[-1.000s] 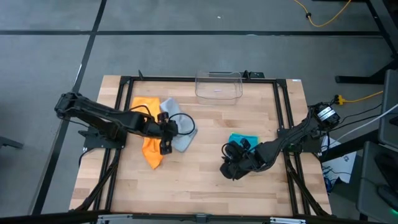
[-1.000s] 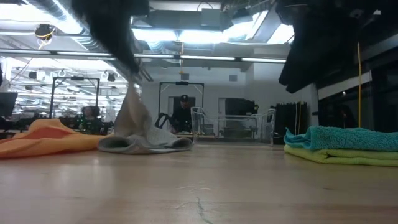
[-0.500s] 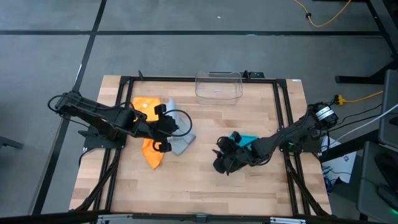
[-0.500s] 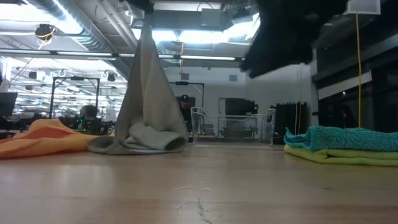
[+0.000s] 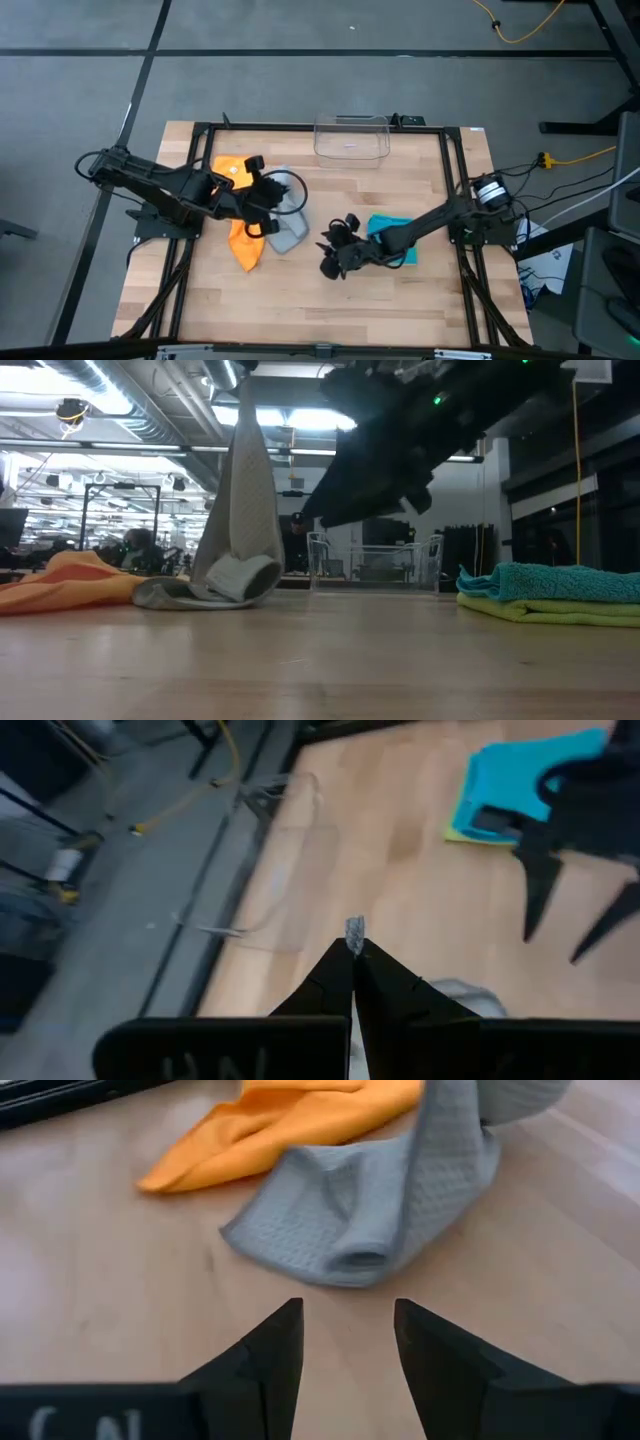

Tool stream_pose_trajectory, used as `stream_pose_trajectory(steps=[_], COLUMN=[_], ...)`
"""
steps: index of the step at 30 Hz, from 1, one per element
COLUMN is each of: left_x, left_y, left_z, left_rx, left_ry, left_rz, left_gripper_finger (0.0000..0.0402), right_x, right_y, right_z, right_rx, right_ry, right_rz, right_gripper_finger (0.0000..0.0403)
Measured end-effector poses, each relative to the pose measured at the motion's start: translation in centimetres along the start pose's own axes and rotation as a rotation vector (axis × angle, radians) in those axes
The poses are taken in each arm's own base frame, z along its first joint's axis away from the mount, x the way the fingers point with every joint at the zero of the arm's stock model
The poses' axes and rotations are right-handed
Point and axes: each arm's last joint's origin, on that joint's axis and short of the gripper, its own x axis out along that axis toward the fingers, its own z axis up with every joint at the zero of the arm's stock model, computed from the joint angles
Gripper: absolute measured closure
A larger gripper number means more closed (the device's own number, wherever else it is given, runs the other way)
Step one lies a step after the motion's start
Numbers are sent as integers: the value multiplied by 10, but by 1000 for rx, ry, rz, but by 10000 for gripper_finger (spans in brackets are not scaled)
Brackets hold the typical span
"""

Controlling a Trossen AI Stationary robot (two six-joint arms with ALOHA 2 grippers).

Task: Fold microfiber towels
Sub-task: Fold the gray microfiber towel

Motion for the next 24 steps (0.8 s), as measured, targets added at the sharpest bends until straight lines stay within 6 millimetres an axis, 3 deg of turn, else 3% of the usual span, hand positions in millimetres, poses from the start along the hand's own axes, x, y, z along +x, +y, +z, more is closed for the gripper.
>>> stream_pose_trajectory(steps=[5, 10, 15, 24], left_x=[1, 3, 4, -14], left_y=[2, 5, 13, 38], left_z=[5, 10, 21, 49], left_rx=[13, 32, 96, 77], left_ry=[-43, -73, -133, -221], left_rz=[28, 62, 176, 236], left_gripper_finger=[401, 401, 401, 401], right_x=[21, 39, 42, 42], right_y=[-7, -8, -8, -5], right_z=[-8, -12, -13, -10], right_rx=[70, 145, 160, 177], right_ry=[-52, -72, -77, -91], right_rz=[-84, -26, -7, 35], right_gripper_finger=[242, 242, 242, 242])
